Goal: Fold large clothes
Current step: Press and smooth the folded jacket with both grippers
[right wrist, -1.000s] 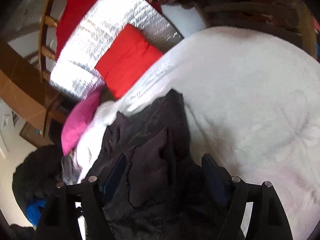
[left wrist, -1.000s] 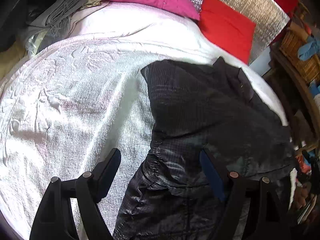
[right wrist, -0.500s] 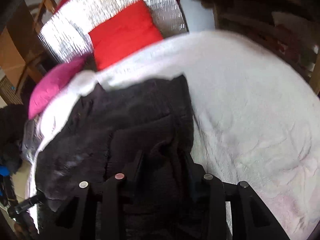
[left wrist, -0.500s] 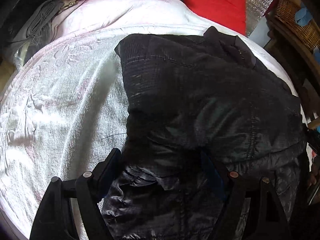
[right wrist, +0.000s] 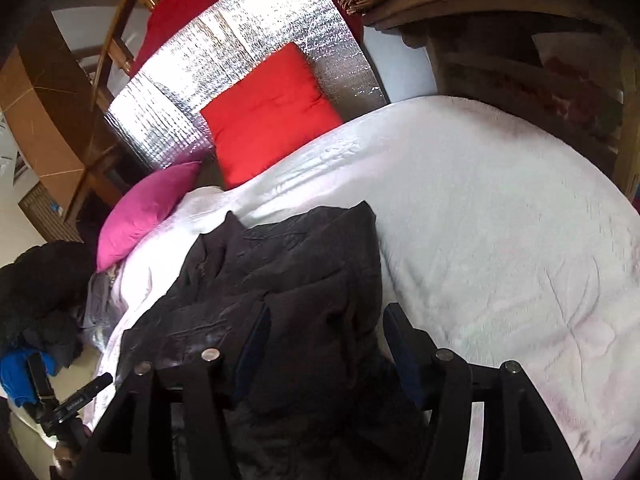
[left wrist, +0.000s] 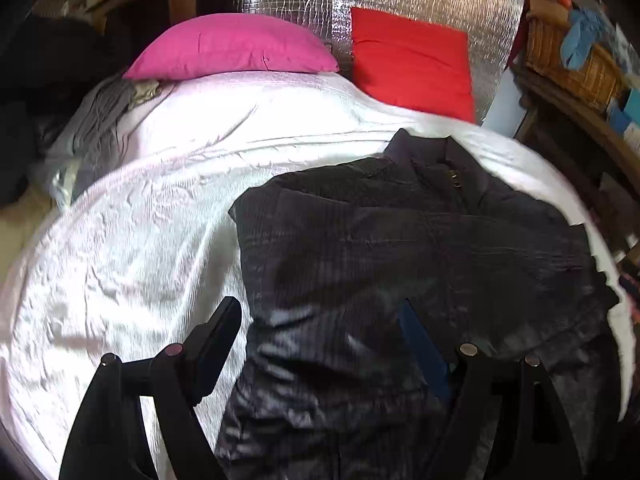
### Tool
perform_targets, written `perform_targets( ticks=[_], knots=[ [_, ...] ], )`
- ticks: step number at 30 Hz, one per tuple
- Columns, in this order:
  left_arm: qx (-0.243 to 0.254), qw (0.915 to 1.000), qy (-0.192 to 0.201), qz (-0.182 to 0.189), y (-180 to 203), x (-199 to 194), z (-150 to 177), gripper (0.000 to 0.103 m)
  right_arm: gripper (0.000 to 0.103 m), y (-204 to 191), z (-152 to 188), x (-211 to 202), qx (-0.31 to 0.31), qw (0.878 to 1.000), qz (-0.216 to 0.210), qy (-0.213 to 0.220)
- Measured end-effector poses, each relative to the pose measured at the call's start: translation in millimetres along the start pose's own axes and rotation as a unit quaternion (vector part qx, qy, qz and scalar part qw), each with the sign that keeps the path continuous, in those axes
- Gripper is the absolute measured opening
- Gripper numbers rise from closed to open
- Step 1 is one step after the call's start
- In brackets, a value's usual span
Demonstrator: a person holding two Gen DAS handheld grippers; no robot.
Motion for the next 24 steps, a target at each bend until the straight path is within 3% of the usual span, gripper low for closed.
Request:
perform_targets(
  ticks=[5, 7, 9, 13, 17, 19, 24],
  knots=[
    [-0.012, 0.9991, -0.040, 0.004, 1, 29, -3, 0.082, 0.060, 2, -1, 46, -0.005, 0.999, 0.024, -0.029],
    [-0.012, 0.9985, -0.053, -0.004, 6, 32, 6, 0.085, 0.045, 4, 3, 66, -0.013, 0.998, 0.037, -0.050],
    [-0.012, 0.9970, -0.077, -0.004, 6, 44, 15, 0.089, 0.045, 15, 11, 84, -0.012, 0.994, 0.067, -0.085],
    [-0.056, 0.9921, -0.109, 0.026, -2, 50, 19, 0.089, 0.045, 14, 7, 76, -0.012, 0.995, 0.057, -0.079],
    [-0.038, 0.9958, -0.079, 0.025, -2, 20, 18, 0.089, 0.050, 1, 1, 37, -0.015, 0.998, 0.026, -0.053],
    [-0.023, 0.9979, -0.055, 0.024, -2, 0, 22, 0.089, 0.060, -5, 2, 16, -0.017, 0.999, 0.006, -0.041],
    [0.010, 0.9997, -0.017, 0.015, -12, -48, 47, 0.089, 0.061, -15, 17, -37, -0.034, 0.999, -0.021, -0.030]
  ],
)
Point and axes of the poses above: each gripper's, at about its wrist camera, not at the fingertips, and x roughly the way its jaws point, y to its right, z to its underside, the point moved 7 cm from there along x, roughly the way its jaws point, and after that the axes turned 10 degrees about -z, right-handed, at the moved point
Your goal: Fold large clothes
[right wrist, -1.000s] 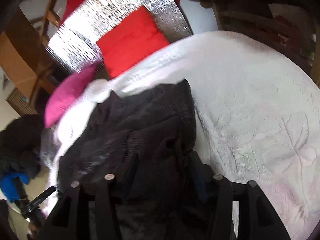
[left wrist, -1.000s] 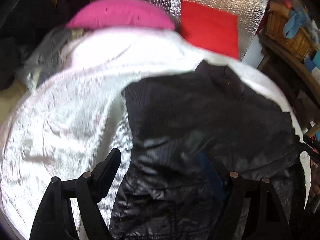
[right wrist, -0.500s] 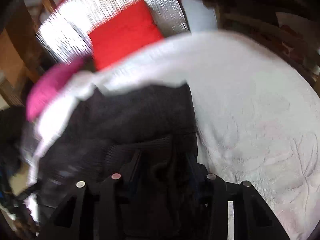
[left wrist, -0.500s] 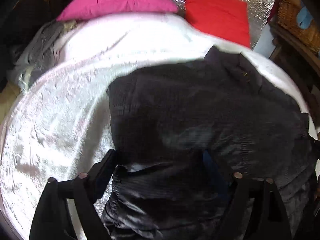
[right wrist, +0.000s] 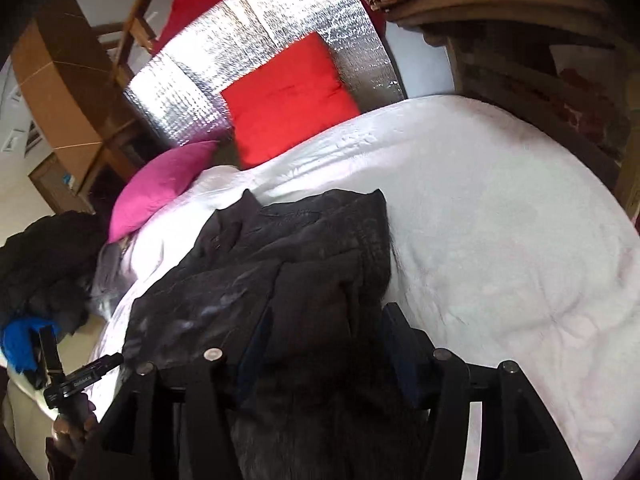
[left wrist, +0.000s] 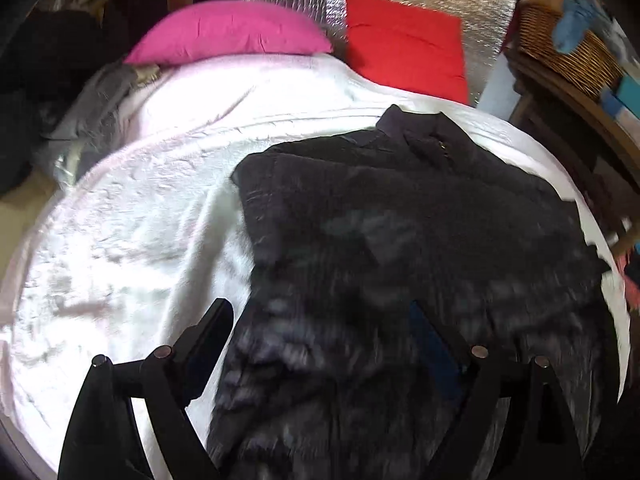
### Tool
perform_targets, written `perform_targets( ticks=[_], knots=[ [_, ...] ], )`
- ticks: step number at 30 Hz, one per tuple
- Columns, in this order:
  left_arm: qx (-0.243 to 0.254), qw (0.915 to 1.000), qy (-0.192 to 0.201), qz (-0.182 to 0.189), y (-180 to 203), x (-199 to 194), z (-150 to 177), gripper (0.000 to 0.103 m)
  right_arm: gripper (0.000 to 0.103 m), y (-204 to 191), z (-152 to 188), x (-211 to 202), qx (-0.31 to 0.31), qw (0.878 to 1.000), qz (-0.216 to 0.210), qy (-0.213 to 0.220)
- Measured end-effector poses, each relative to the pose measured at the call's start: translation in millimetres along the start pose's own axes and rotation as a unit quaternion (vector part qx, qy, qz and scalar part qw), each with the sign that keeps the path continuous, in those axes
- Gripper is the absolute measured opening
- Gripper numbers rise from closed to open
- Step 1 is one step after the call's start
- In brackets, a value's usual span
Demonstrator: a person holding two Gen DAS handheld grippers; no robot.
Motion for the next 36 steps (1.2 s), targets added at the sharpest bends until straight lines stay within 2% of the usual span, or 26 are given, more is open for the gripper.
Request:
perform_targets(
  ticks=[7, 13, 16, 18, 22, 24, 26, 29, 32, 36],
  knots=[
    [-0.006, 0.9995, 0.029, -0.003, -28, -47, 58, 0.089, 0.061, 6, 45, -57, 0.000, 1.000, -0.021, -0.009],
    [-0.012, 0.9995, 0.028, 0.013, -42, -77, 126, 0.089, 0.061, 21, 94, -96, 0.012, 1.000, -0.017, -0.020],
    [-0.018, 0.9996, 0.006, 0.022, -40, -86, 163, 0.089, 0.061, 18, 114, -111, 0.014, 0.999, -0.026, -0.017],
    [-0.023, 0.9992, -0.025, 0.023, -38, -89, 189, 0.089, 0.061, 12, 127, -119, 0.011, 0.999, -0.031, -0.017],
    [-0.038, 0.9971, -0.063, 0.021, -37, -94, 225, 0.089, 0.061, 1, 160, -129, 0.008, 0.999, -0.034, -0.033],
    [-0.065, 0.9927, -0.088, 0.049, -36, -96, 241, 0.089, 0.061, -2, 176, -132, 0.010, 0.998, -0.031, -0.048],
    [-0.083, 0.9867, -0.115, 0.079, -31, -98, 258, 0.089, 0.061, -1, 198, -133, 0.022, 0.997, -0.023, -0.077],
    [-0.085, 0.9823, -0.136, 0.096, -24, -103, 273, 0.089, 0.061, -1, 228, -131, 0.046, 0.991, -0.023, -0.120],
    [-0.101, 0.9733, -0.174, 0.110, -19, -98, 286, 0.089, 0.061, -5, 260, -123, 0.062, 0.983, -0.024, -0.174],
    [-0.117, 0.9655, -0.198, 0.121, -15, -89, 297, 0.087, 0.061, -6, 287, -100, 0.055, 0.973, 0.014, -0.223]
  ],
)
Point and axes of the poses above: each gripper's, at about its wrist camera, not at the fingertips, and x roughly the way its jaws point, y to its right, z to its underside, the point moved 7 cm from there along x, roughly the way its jaws point, and after that the axes turned 10 degrees about -z, right-handed, at the moved point
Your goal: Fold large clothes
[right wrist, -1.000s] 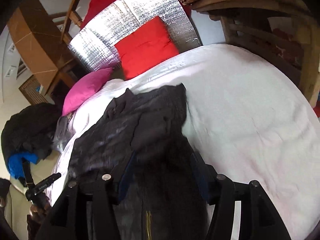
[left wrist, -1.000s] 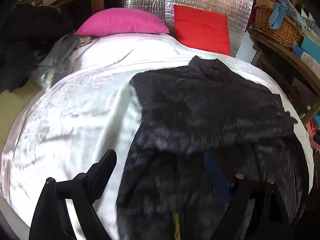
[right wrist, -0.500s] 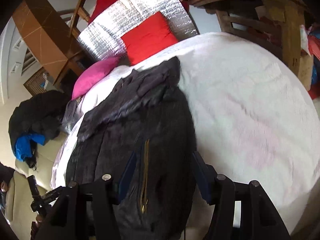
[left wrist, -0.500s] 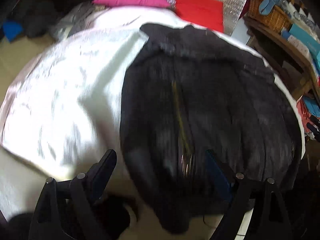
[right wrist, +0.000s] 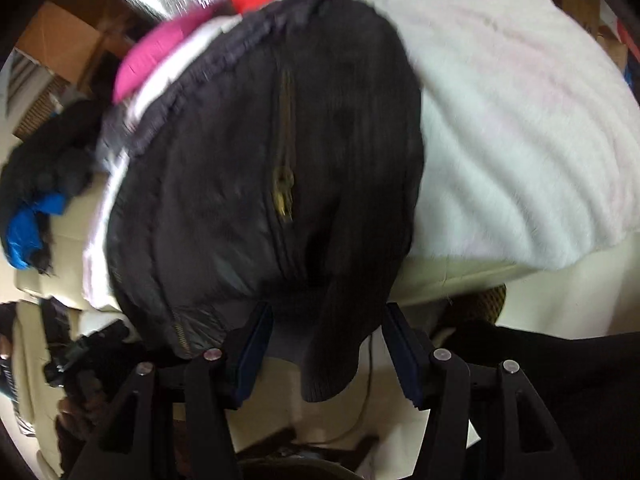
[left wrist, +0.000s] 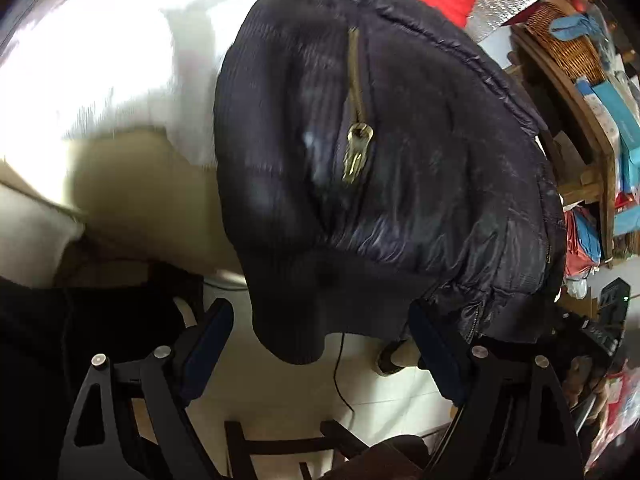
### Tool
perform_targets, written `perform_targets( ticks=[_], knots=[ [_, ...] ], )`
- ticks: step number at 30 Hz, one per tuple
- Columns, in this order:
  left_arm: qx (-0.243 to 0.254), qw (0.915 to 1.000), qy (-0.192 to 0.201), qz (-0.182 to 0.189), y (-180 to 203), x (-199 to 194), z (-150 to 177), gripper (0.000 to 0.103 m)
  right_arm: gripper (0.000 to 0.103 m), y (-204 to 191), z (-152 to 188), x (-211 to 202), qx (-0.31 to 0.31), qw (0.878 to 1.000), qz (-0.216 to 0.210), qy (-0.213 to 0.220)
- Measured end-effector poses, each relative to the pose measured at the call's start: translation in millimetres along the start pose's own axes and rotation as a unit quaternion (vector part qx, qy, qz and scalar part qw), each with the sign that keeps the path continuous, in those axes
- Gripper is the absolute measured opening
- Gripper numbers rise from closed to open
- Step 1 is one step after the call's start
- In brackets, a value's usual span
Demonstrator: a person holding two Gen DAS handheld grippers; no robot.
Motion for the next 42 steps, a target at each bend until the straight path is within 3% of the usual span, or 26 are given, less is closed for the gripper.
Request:
perform_targets(
  ticks=[2, 4, 5, 6, 9, 12, 15, 18, 19, 21, 25, 28, 31, 35, 39, 42],
  knots=[
    [-0.001, 0.9999, -0.003, 0.011, 2, 4, 0, 0.076, 0.061, 1, 3, 16, 0.014, 1.000, 0.007, -0.017],
    [-0.008, 0.9998, -0.006, 0.016, -3, 9, -2, 0.073, 0.058, 1, 4, 30, 0.018, 1.000, 0.008, -0.024],
    [-0.014, 0.9997, -0.009, 0.019, -5, 12, -3, 0.073, 0.054, 1, 5, 37, 0.023, 0.999, 0.009, -0.029],
    [-0.019, 0.9995, -0.013, 0.023, -9, 12, 0, 0.073, 0.034, -1, 6, 41, 0.025, 0.999, 0.006, -0.033],
    [-0.026, 0.9989, -0.021, 0.032, -12, 15, 1, 0.074, 0.024, -10, 7, 34, 0.003, 1.000, 0.018, -0.023],
    [-0.030, 0.9983, -0.042, 0.025, -14, 26, 1, 0.081, 0.024, -20, 8, 23, -0.001, 1.000, 0.004, -0.006],
    [-0.046, 0.9957, -0.073, 0.035, -19, 41, 3, 0.081, 0.025, -9, 6, 29, 0.013, 1.000, 0.014, -0.014],
    [-0.057, 0.9939, -0.071, 0.062, -17, 45, 3, 0.077, 0.025, -4, 4, 41, 0.036, 0.999, 0.007, -0.026],
    [-0.054, 0.9939, -0.065, 0.071, -14, 43, 3, 0.068, 0.027, -7, 3, 41, 0.025, 0.999, 0.007, -0.022],
    [-0.042, 0.9947, -0.054, 0.077, -9, 39, 2, 0.011, 0.024, -16, 4, 37, 0.004, 1.000, 0.005, -0.018],
    [-0.024, 0.9955, -0.030, 0.086, -2, 18, 0, 0.009, 0.015, -37, 4, 9, -0.033, 0.999, -0.004, 0.001],
    [0.006, 0.9937, 0.007, 0.112, 10, -18, -13, 0.008, 0.015, -54, -2, -23, -0.046, 0.998, -0.038, 0.022],
    [0.024, 0.9867, 0.052, 0.152, 25, -63, -35, 0.008, 0.015, -73, -27, -56, -0.055, 0.993, -0.095, 0.050],
    [0.045, 0.9784, 0.102, 0.174, 42, -105, -72, 0.008, 0.015, -95, -67, -89, -0.077, 0.982, -0.133, 0.107],
    [0.034, 0.9748, 0.126, 0.181, 50, -125, -118, 0.009, 0.014, -108, -104, -97, -0.108, 0.976, -0.098, 0.160],
    [0.022, 0.9728, 0.144, 0.180, 53, -129, -155, 0.009, 0.015, -117, -135, -99, -0.111, 0.971, -0.094, 0.190]
  ],
)
Point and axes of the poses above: each gripper's, at about its wrist camera, not at the fingertips, and x roughly the way its jaws point, y to its right, z to its underside, the point moved 7 cm from there along x, roughly the way its jaws point, and after that the axes turned 10 degrees about -z, right-handed, at the moved point
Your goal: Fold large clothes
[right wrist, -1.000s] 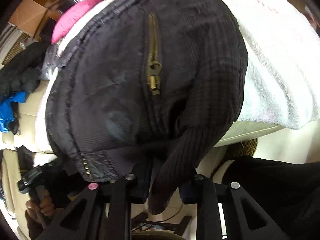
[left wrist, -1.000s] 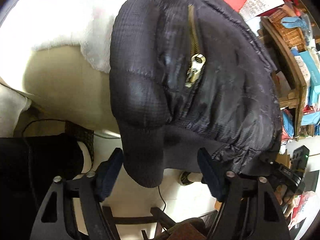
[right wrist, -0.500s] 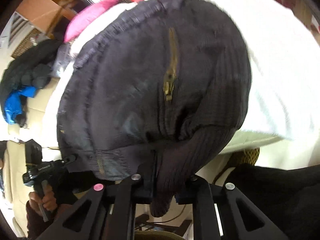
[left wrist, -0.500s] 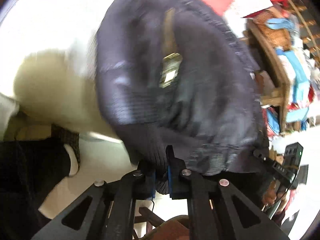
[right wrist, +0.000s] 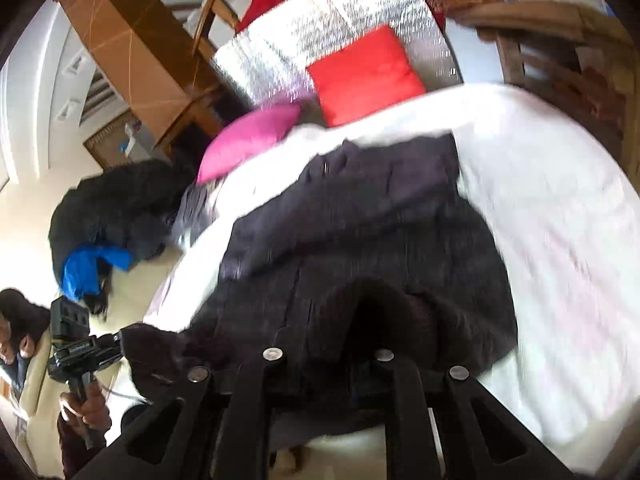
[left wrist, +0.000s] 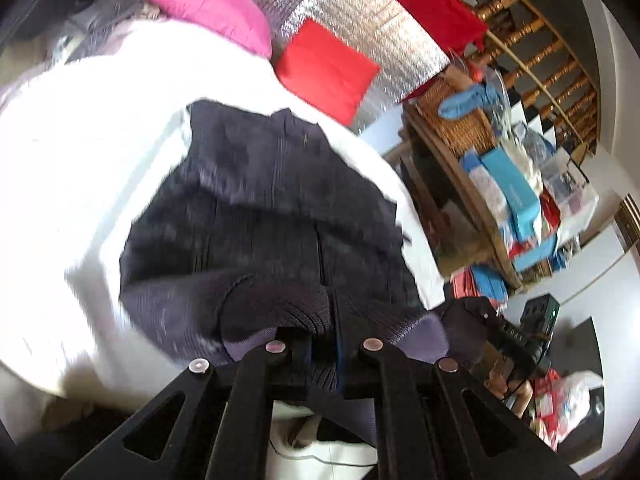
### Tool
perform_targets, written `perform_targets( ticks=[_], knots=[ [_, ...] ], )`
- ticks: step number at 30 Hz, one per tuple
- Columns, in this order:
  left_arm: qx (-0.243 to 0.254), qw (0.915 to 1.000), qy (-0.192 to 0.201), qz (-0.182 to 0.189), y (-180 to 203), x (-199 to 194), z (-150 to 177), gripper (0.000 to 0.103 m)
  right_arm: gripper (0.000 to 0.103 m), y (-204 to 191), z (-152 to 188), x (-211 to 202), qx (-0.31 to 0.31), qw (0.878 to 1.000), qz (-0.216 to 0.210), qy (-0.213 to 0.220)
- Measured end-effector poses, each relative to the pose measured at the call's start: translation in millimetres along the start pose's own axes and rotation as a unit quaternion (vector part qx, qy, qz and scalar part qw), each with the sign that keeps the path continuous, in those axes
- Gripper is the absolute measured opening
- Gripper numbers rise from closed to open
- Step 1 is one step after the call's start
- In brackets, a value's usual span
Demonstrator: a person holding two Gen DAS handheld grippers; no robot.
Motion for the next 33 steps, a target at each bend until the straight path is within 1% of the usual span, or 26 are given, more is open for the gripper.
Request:
perform_targets(
  ticks=[2, 6, 8, 9, 10, 12, 13, 14, 16, 17, 18, 19, 20, 21, 22, 23, 24, 25, 26, 27, 28, 29, 30, 32, 33],
  knots=[
    [-0.014, 0.9999, 0.008, 0.002, 0, 9, -27, 0.009, 0.014, 5, -25, 9, 0.005, 1.000, 0.002, 0.021],
    [-0.046, 0.9988, 0.017, 0.005, -12, 37, -77, 0.009, 0.014, 19, -72, 28, 0.014, 0.998, 0.012, 0.061],
    [-0.058, 0.9983, 0.010, 0.005, -16, 57, -105, 0.009, 0.014, 26, -103, 41, 0.016, 0.996, 0.021, 0.080],
    [-0.062, 0.9980, 0.007, 0.007, -17, 63, -117, 0.009, 0.012, 31, -119, 45, 0.017, 0.995, 0.026, 0.090],
    [-0.069, 0.9975, 0.000, 0.013, -19, 74, -132, 0.009, 0.009, 36, -134, 49, 0.015, 0.994, 0.033, 0.101],
    [-0.079, 0.9964, -0.014, 0.028, -22, 94, -154, 0.009, 0.009, 50, -167, 57, 0.017, 0.991, 0.042, 0.122],
    [-0.078, 0.9963, -0.019, 0.030, -24, 105, -165, 0.009, 0.009, 56, -179, 61, 0.022, 0.991, 0.039, 0.123],
    [-0.076, 0.9966, -0.020, 0.022, -27, 117, -174, 0.009, 0.009, 65, -191, 70, 0.028, 0.992, 0.037, 0.117],
    [-0.082, 0.9964, -0.023, 0.005, -34, 138, -179, 0.009, 0.009, 81, -200, 86, 0.036, 0.994, 0.036, 0.100],
    [-0.090, 0.9956, -0.027, -0.001, -40, 148, -178, 0.009, 0.009, 90, -198, 96, 0.049, 0.995, 0.028, 0.085],
    [-0.101, 0.9945, -0.030, 0.001, -47, 160, -174, 0.009, 0.010, 102, -193, 108, 0.069, 0.996, 0.015, 0.062],
    [-0.106, 0.9938, -0.032, 0.004, -52, 168, -171, 0.009, 0.012, 115, -183, 120, 0.094, 0.995, -0.003, 0.040],
    [-0.112, 0.9932, -0.033, 0.006, -56, 175, -167, 0.010, 0.014, 125, -174, 128, 0.109, 0.994, -0.011, 0.028],
    [-0.117, 0.9925, -0.032, 0.008, -60, 180, -164, 0.012, 0.027, 135, -166, 136, 0.118, 0.993, -0.008, 0.017],
    [-0.122, 0.9919, -0.032, 0.010, -64, 184, -160, 0.015, 0.051, 146, -154, 145, 0.130, 0.991, 0.005, -0.003],
    [-0.124, 0.9916, -0.035, 0.013, -67, 189, -157, 0.018, 0.065, 153, -145, 151, 0.144, 0.989, 0.011, -0.023],
    [-0.122, 0.9916, -0.040, 0.012, -69, 191, -154, 0.019, 0.072, 158, -138, 157, 0.161, 0.986, 0.006, -0.039],
    [-0.120, 0.9917, -0.046, 0.010, -69, 192, -153, 0.020, 0.072, 160, -134, 160, 0.166, 0.985, 0.001, -0.047],
    [-0.119, 0.9918, -0.047, 0.012, -69, 190, -153, 0.025, 0.072, 159, -131, 162, 0.162, 0.985, -0.004, -0.054],
    [-0.116, 0.9921, -0.043, 0.020, -66, 186, -153, 0.034, 0.072, 158, -129, 162, 0.154, 0.986, -0.003, -0.057],
    [-0.112, 0.9927, -0.038, 0.025, -64, 183, -153, 0.040, 0.072, 156, -126, 163, 0.143, 0.987, 0.003, -0.069],
    [-0.104, 0.9937, -0.035, 0.025, -61, 179, -152, 0.052, 0.072, 154, -120, 166, 0.132, 0.987, 0.010, -0.091],
    [-0.095, 0.9946, -0.036, 0.022, -60, 177, -150, 0.059, 0.072, 149, -113, 166, 0.118, 0.987, 0.018, -0.111],
    [-0.068, 0.9962, -0.051, 0.015, -56, 173, -144, 0.063, 0.072, 141, -105, 159, 0.092, 0.986, 0.044, -0.130],
    [-0.054, 0.9967, -0.059, 0.011, -54, 172, -141, 0.066, 0.070, 135, -102, 153, 0.081, 0.986, 0.047, -0.138]
  ],
)
Point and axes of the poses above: each gripper's, at about its wrist camera, not at the fingertips, and x roughly the way its jaws point, y to its right, z to its underside, the point moved 7 cm from there along x, roughly the way its jaws point, and after that the axes turned 10 degrees about -z, right-handed, at the moved point
